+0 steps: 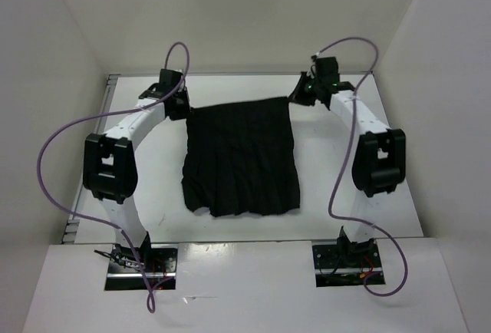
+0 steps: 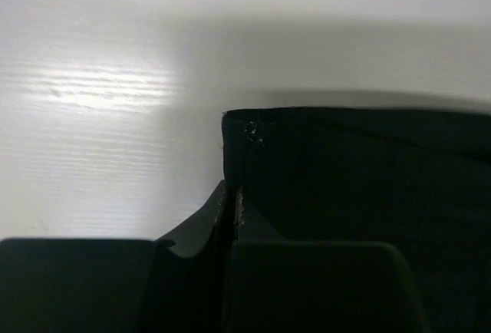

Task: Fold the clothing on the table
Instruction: Fold the skirt

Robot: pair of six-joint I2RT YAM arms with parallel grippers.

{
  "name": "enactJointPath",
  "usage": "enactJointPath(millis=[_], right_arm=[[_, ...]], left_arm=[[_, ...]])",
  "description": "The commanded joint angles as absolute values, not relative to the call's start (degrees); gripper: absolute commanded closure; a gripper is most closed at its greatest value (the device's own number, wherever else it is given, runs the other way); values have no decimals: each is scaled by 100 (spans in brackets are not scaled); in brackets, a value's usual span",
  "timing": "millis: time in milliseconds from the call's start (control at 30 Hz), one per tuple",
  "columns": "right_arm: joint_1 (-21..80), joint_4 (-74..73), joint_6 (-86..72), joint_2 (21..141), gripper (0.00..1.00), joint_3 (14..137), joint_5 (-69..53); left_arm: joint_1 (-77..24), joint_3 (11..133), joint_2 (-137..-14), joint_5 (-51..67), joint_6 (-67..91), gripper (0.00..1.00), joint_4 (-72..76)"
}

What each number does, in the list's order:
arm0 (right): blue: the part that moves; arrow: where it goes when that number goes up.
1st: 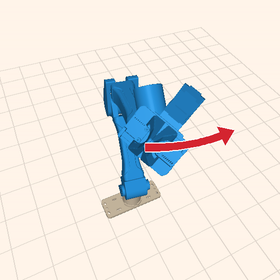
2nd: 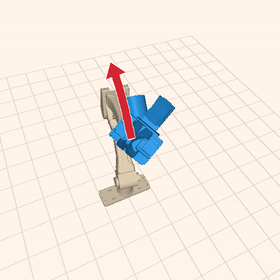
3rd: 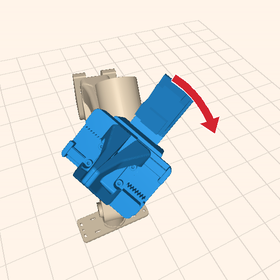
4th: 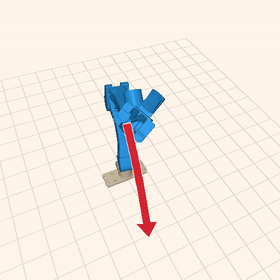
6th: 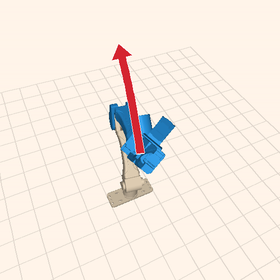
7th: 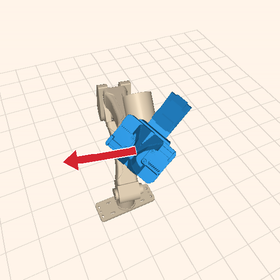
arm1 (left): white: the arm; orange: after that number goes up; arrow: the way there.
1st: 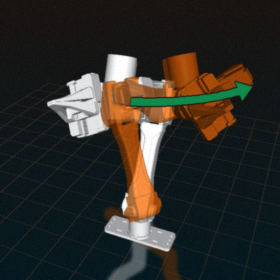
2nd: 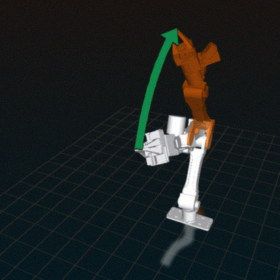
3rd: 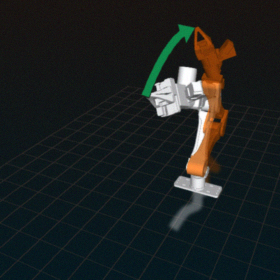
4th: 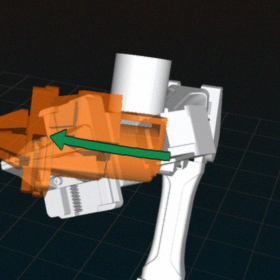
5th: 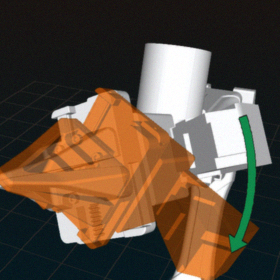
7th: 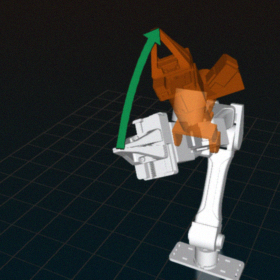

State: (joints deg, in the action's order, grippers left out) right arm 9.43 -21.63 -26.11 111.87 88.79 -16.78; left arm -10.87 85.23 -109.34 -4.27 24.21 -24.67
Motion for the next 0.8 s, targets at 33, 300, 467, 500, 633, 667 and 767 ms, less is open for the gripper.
enactJointPath(millis=[33,300,467,500,633,667,767], right_arm=[[527,-2478,-2417,10213,100,9220,-748],[466,-2540,-2364,10107,100,8974,-616],[466,-2759,-2364,9792,100,8912,-747],[544,-2760,-2303,9565,100,8851,-747],[860,-2900,-2093,8843,100,8509,-624],[861,-3066,-2092,8616,100,8403,-572],[992,-3347,-2039,8272,100,8280,-571]], left_arm=[[-747,8763,-10143,-220,2426,99,-2276],[-694,8473,-10389,113,2531,99,-2163],[-694,8358,-10222,587,2409,99,-2214],[-694,8289,-10152,702,2339,99,-2267],[-694,7806,-9397,1388,2268,99,-2188],[-694,7726,-9195,1537,2268,99,-2188],[-694,7603,-8800,1941,2198,99,-2443]])
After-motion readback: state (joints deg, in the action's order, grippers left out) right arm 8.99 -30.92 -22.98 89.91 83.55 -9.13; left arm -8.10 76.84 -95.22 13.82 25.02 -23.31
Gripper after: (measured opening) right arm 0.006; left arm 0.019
